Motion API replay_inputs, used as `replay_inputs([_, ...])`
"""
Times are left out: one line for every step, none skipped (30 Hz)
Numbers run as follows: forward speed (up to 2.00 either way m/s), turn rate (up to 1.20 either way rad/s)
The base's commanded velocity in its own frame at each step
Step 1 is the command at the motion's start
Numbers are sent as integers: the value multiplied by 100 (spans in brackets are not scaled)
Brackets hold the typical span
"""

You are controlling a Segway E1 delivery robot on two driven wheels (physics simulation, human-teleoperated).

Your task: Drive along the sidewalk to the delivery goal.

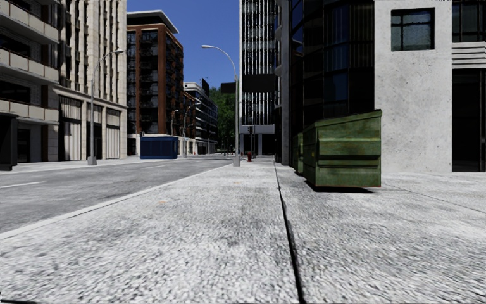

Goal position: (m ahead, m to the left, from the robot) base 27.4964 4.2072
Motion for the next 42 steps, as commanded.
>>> replay_inputs([200,0])
replay_inputs([200,0])
replay_inputs([200,0])
replay_inputs([200,0])
replay_inputs([200,0])
replay_inputs([200,0])
replay_inputs([200,0])
replay_inputs([200,0])
replay_inputs([200,0])
replay_inputs([200,0])
replay_inputs([200,0])
replay_inputs([200,0])
replay_inputs([200,0])
replay_inputs([200,0])
replay_inputs([200,0])
replay_inputs([200,0])
replay_inputs([200,0])
replay_inputs([200,0])
replay_inputs([200,0])
replay_inputs([200,0])
replay_inputs([200,0])
replay_inputs([200,0])
replay_inputs([200,0])
replay_inputs([200,0])
replay_inputs([200,0])
replay_inputs([200,0])
replay_inputs([200,0])
replay_inputs([200,0])
replay_inputs([200,0])
replay_inputs([200,0])
replay_inputs([200,0])
replay_inputs([200,0])
replay_inputs([200,0])
replay_inputs([200,0])
replay_inputs([200,0])
replay_inputs([200,0])
replay_inputs([200,0])
replay_inputs([200,0])
replay_inputs([200,0])
replay_inputs([200,0])
replay_inputs([200,0])
replay_inputs([200,0])
